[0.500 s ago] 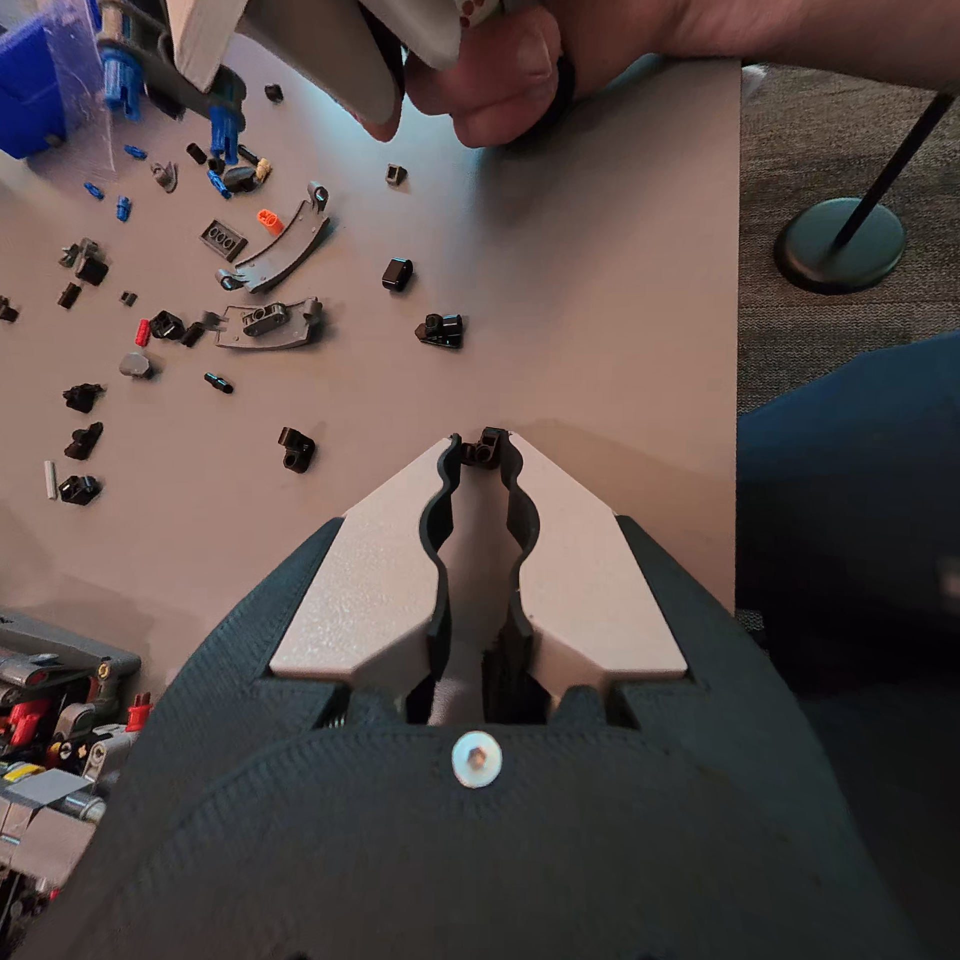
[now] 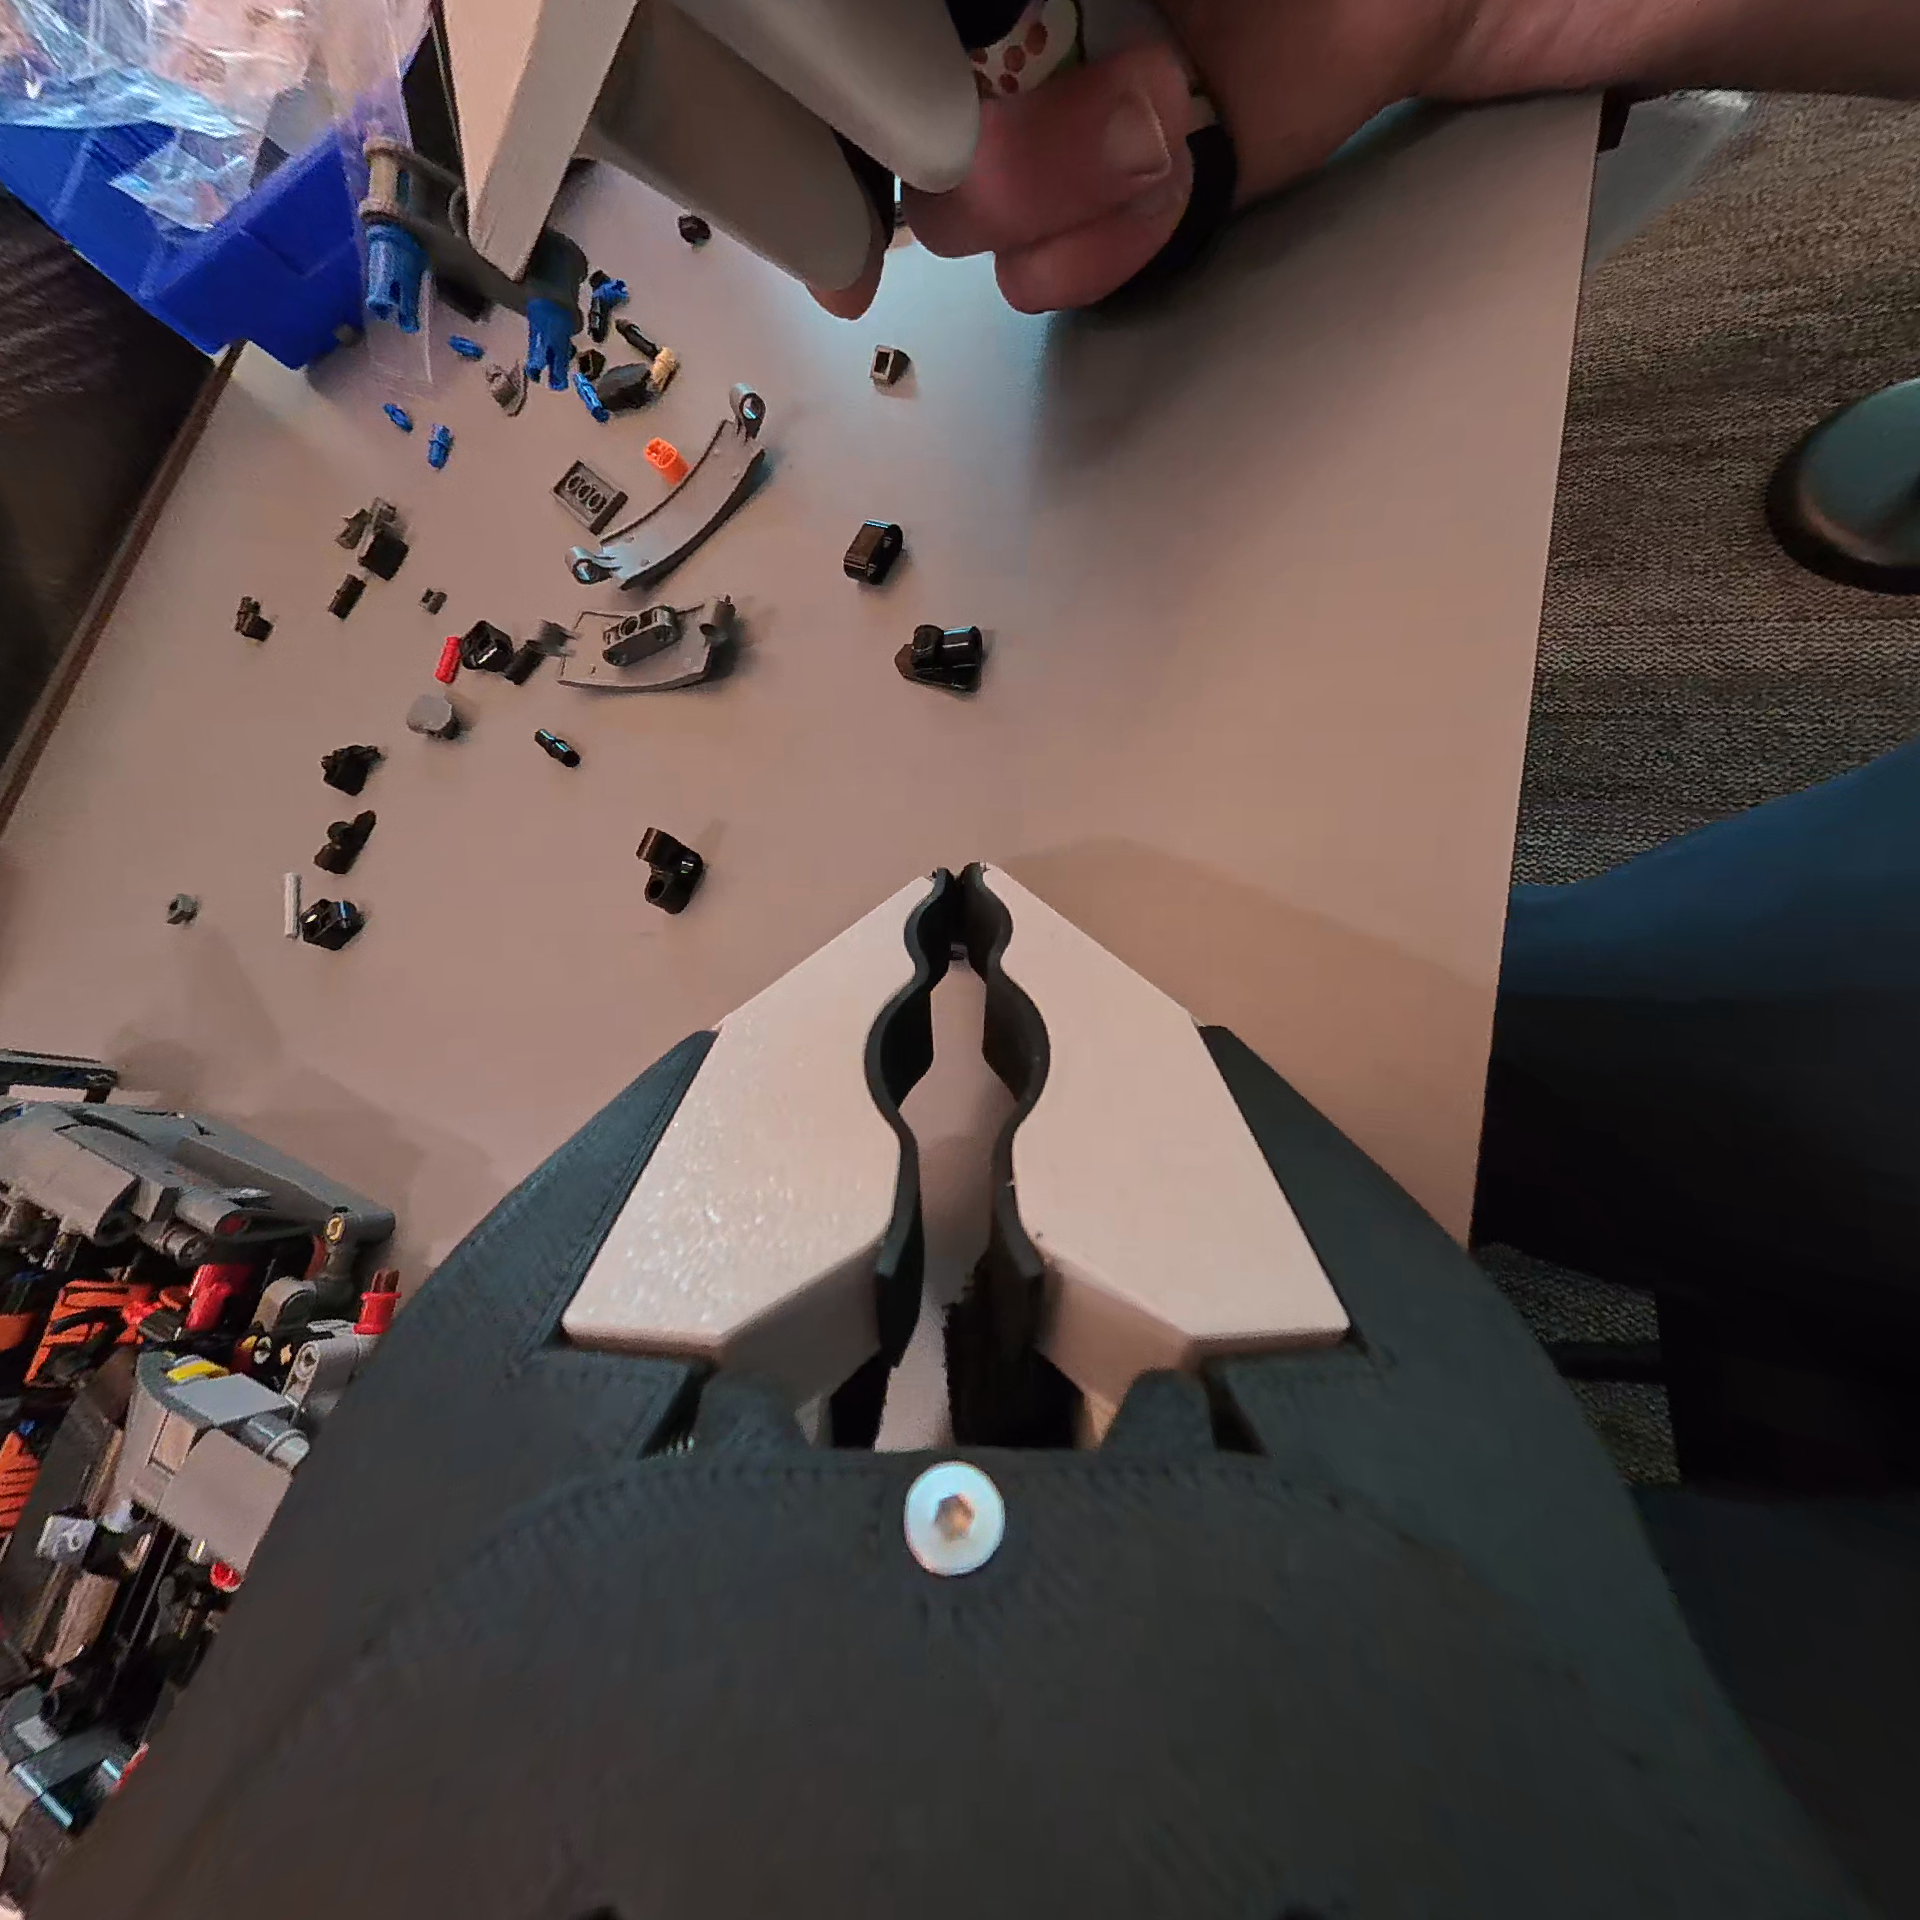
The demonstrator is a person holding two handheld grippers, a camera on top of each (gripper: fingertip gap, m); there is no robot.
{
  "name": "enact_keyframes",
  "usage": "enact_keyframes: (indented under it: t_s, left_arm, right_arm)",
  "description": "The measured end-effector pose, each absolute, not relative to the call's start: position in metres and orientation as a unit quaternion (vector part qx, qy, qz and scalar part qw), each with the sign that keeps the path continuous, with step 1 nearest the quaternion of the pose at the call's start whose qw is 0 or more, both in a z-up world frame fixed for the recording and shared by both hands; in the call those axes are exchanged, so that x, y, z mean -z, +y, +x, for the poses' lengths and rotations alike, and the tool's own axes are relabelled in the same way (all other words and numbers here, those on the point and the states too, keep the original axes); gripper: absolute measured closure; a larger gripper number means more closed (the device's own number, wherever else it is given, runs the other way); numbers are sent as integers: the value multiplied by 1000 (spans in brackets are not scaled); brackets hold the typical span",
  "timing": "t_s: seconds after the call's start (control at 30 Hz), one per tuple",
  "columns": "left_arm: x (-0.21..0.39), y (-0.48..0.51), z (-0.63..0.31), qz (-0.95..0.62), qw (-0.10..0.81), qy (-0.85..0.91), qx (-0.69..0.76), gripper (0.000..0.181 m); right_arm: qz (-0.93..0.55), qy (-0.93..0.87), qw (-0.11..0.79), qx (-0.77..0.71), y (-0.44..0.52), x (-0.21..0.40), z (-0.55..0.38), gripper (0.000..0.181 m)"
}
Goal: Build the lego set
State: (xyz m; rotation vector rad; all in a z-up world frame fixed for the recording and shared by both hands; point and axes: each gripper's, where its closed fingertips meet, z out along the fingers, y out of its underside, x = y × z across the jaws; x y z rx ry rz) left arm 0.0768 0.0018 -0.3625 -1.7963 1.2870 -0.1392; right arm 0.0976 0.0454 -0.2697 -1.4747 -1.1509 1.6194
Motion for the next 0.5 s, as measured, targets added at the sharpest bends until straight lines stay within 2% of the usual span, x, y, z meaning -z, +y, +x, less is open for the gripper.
enact_keyframes:
  t_s: [0.17,0.37,0.5]
  left_arm:
    - [363,-1,75,-728,444,518,60,180]
    - [357,-5,70,-729,450,508,86,162]
    - [364,-2,64,-744,427,508,83,163]
  right_arm:
    - [-564,-438,328,-619,45,270,99,175]
    - [-568,-444,322,-614,44,273,97,175]
    - [-568,-443,320,-616,44,273,97,175]
